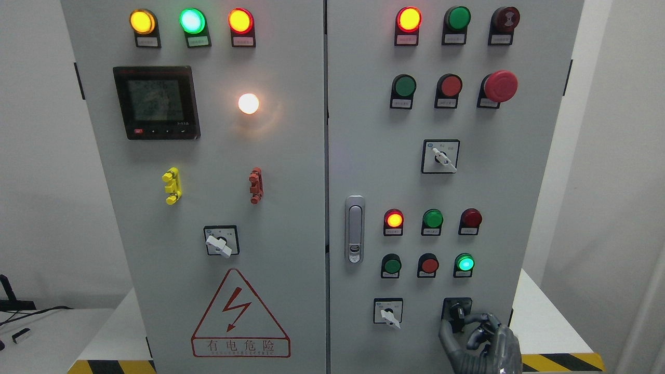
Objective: Trip black knob to open circuit
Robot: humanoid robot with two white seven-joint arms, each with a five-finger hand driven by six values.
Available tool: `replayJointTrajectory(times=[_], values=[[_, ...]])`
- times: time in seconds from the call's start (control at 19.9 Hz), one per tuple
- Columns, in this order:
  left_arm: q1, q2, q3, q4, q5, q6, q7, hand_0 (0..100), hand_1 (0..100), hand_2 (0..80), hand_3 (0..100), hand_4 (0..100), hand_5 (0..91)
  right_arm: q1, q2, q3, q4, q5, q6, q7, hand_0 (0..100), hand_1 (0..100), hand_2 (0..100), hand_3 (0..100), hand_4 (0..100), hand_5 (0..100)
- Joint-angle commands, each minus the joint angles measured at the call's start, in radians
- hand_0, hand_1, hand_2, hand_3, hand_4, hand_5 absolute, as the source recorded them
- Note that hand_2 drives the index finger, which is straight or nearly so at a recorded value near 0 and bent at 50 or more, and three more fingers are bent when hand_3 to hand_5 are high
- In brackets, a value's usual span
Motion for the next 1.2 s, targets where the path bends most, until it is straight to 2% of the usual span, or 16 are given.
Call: replayJointTrajectory(times=[0.0,0.2,0.35,0.6,1.15], values=[[0.0,0.0,0.0,0.0,-0.031,0.0,-0.001,12,39,0.0,0,0,0.0,0.002,-0.002,-0.015,-0.001,0.0,-0.001,-0.001,22,80,51,93,89,98],[0.0,0.0,0.0,0.0,-0.031,0.0,-0.001,12,39,0.0,0,0,0.0,0.007,-0.002,-0.024,-0.001,0.0,-0.001,-0.001,22,81,51,92,89,98],[0.0,-0.001,0.0,0.001,-0.031,0.0,-0.001,12,39,0.0,0,0,0.0,0.008,-0.002,-0.029,-0.001,0.0,-0.001,-0.001,18,83,52,91,89,98],[0.0,0.0,0.0,0.0,-0.031,0.0,-0.001,12,39,0.0,0,0,0.0,0.01,-0.002,-0.038,-0.003,-0.001,-0.001,-0.001,1,84,53,92,90,98],[0.0,0.0,0.0,0.0,-0.031,0.0,-0.001,12,39,0.0,0,0,0.0,0.028,-0.002,-0.038,-0.029,-0.004,-0.001,-0.001,0,85,53,93,90,98]])
